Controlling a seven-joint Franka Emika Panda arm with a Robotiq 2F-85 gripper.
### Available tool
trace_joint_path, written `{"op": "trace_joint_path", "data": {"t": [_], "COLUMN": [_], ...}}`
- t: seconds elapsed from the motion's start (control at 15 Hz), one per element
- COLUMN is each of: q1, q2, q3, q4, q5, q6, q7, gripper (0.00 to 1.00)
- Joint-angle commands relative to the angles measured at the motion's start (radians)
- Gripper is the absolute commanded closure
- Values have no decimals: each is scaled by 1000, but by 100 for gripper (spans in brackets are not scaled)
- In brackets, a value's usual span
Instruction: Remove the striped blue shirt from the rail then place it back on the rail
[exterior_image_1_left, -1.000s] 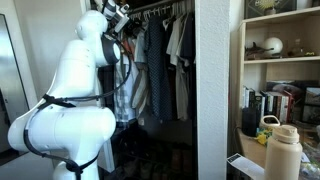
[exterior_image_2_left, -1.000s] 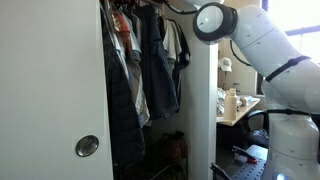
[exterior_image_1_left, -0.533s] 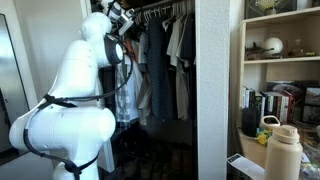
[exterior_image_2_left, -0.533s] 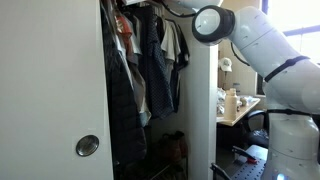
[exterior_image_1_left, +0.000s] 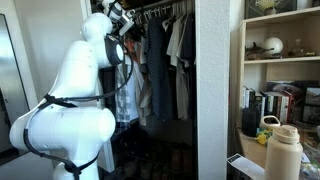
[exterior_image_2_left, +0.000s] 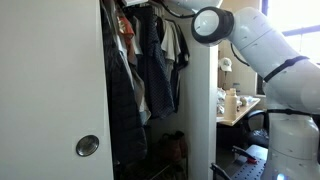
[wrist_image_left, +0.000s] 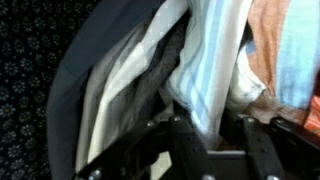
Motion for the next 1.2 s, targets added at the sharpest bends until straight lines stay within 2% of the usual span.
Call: {"op": "trace_joint_path", "data": {"t": [0.0, 0.07, 0.2, 0.6, 1.13], "q1": [-23, -30, -43, -73, -51], "q2": [-25, -26, -26, -27, -28], "q3": [-5, -3, -2, -1, -7], "q4": [-42, -41, -40, -32, -9], "q5": [11, 15, 19, 35, 16], "q6": [18, 18, 17, 19, 62], "q7": [16, 16, 19, 27, 76], "gripper": [94, 98, 93, 93, 93]}}
